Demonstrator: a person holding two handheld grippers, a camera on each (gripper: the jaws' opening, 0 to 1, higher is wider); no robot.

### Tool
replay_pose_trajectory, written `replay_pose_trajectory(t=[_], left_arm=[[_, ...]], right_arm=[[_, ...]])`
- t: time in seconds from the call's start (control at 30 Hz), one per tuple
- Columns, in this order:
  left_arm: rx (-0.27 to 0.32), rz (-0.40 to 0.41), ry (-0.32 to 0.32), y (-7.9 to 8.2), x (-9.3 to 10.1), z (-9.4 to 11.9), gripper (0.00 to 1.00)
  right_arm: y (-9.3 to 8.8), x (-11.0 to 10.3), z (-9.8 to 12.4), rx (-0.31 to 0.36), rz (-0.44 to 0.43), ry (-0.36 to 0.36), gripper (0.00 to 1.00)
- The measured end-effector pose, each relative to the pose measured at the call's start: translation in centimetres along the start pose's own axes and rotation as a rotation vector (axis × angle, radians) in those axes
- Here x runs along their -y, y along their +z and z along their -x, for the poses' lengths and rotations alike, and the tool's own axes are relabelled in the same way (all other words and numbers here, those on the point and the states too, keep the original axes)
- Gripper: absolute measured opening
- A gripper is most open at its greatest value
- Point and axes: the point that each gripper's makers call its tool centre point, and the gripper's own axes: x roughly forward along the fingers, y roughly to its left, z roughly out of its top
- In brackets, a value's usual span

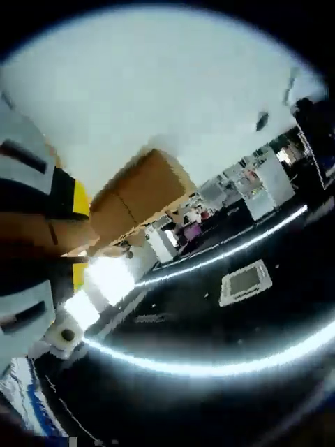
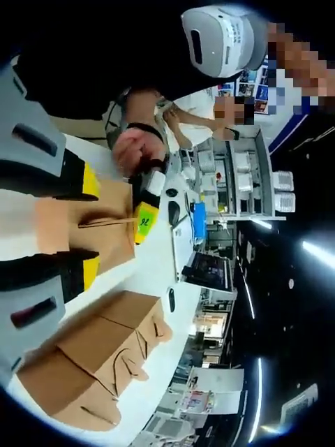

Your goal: Pick up one paper box from the group, open the paper box, and remove the item inside

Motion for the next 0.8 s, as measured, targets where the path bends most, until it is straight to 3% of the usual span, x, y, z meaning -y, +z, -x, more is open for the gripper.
replay_pose_trajectory(t=[0.03, 0.1, 0.17, 0.2, 0.23, 0.27, 0.37, 0.4, 0.43, 0.5, 0.57, 0.63, 0.7, 0.8], left_arm=[[0.003, 0.114, -0.034, -0.3, 0.0, 0.1, 0.21], [-0.008, 0.21, -0.03, -0.8, -0.4, 0.5, 0.17], [0.008, 0.07, 0.044, -0.9, -1.4, 0.8, 0.04], [0.003, 0.01, 0.094, -1.5, -2.0, 0.9, 0.06], [0.009, 0.013, 0.054, -0.3, -1.0, 0.6, 0.04], [0.01, 0.008, 0.048, -0.3, -0.8, 0.6, 0.04], [0.041, -0.092, 0.021, 1.0, 0.6, 0.7, 0.23], [0.058, -0.164, 0.003, 1.8, 1.7, 0.4, 0.3], [0.043, -0.295, 0.024, 2.2, 2.1, 0.1, 0.32], [-0.028, -0.543, 0.13, 1.9, 1.9, -0.3, 0.29], [-0.055, -0.755, 0.204, 2.6, 1.3, -0.9, 0.25], [-0.068, -0.901, 0.257, 3.1, 0.6, -1.2, 0.17], [-0.105, -0.9, 0.24, 2.3, 0.2, -1.6, 0.17], [-0.066, -0.808, 0.131, 1.8, 1.9, -1.8, 0.2]], right_arm=[[0.0, 0.0, 0.0, 0.002, -0.001, -0.001, 0.3], [0.0, 0.0, 0.0, 0.008, -0.002, -0.003, 0.3], [0.1, 0.0, 0.0, 0.013, -0.004, -0.006, 0.3], [0.1, -0.1, 0.0, 0.015, -0.005, -0.006, 0.31], [0.1, -0.1, 0.0, 0.016, -0.005, -0.006, 0.31], [0.1, -0.1, 0.0, 0.017, -0.006, -0.004, 0.31], [0.1, -0.3, 0.0, 0.019, -0.009, 0.01, 0.34], [0.1, -0.4, 0.0, 0.019, -0.01, 0.016, 0.35], [0.2, -0.4, 0.1, 0.019, -0.011, 0.018, 0.35], [0.2, -0.4, 0.1, 0.019, -0.013, 0.023, 0.35], [0.2, -0.4, 0.1, 0.019, -0.014, 0.027, 0.35], [0.2, -0.5, 0.1, 0.02, -0.016, 0.035, 0.36], [0.3, -0.6, 0.2, 0.027, -0.023, 0.049, 0.38], [0.4, -0.8, 0.2, 0.048, -0.034, 0.053, 0.41]])
